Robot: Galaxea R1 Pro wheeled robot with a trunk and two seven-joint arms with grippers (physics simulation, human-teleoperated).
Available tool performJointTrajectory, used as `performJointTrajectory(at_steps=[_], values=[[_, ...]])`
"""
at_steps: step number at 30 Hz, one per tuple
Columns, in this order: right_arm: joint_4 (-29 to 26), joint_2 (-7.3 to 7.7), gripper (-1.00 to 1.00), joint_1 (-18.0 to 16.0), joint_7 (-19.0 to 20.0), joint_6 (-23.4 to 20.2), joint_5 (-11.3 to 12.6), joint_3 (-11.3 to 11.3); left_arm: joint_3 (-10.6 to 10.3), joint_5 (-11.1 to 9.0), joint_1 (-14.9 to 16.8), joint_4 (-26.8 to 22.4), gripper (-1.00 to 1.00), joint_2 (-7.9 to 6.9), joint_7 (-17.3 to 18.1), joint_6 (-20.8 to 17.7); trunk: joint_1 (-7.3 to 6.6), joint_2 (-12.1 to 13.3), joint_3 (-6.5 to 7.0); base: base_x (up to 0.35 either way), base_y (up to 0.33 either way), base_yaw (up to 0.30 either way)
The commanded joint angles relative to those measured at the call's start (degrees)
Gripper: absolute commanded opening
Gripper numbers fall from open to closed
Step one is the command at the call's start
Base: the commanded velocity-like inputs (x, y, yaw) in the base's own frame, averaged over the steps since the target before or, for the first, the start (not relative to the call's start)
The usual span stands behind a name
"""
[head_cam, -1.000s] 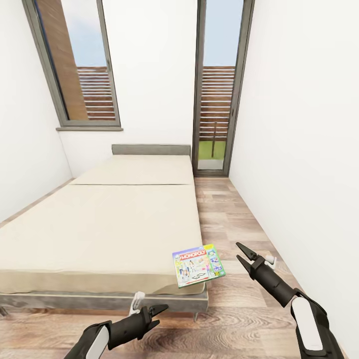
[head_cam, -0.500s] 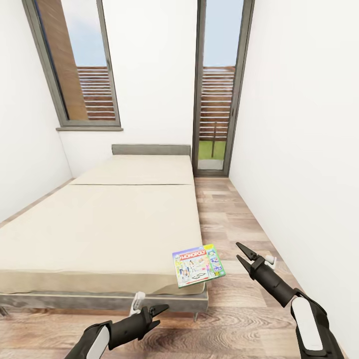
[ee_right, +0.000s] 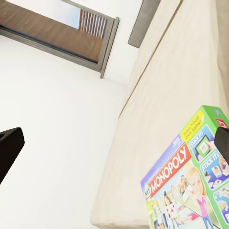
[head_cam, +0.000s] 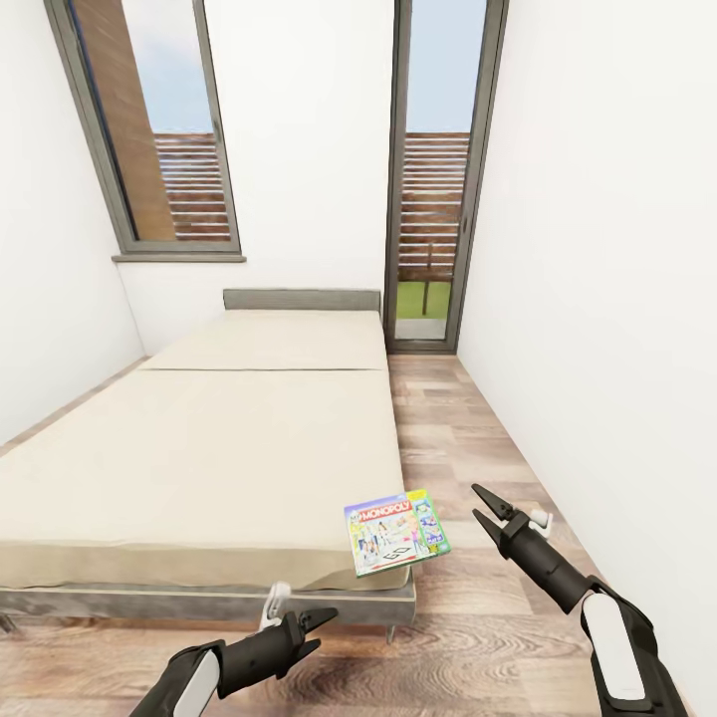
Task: Put all the toys in the child's room - the three board games (two on the bed and one on the table), the two jigsaw puzzles on the table, and the tennis ball on the table - inside the toy box on the table in the child's room.
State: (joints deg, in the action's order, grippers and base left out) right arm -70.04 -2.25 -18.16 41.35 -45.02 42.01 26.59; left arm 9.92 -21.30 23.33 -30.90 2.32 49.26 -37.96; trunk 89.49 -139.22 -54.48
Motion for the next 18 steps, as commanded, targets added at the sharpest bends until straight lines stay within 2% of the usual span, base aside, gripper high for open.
performJointTrajectory(at_steps=[1,18], values=[[0.0,-0.05,1.0,0.0,0.1,-0.3,0.0,0.2,0.3,0.1,0.0,0.0,1.0,0.05,0.1,-0.4,-0.24,0.4,0.13,0.0,0.0,0.0],[0.0,-0.06,1.0,0.0,0.1,-0.3,0.0,0.1,0.2,0.0,0.0,0.0,1.0,0.06,0.1,-0.4,-3.97,7.2,3.18,0.0,0.0,0.0]])
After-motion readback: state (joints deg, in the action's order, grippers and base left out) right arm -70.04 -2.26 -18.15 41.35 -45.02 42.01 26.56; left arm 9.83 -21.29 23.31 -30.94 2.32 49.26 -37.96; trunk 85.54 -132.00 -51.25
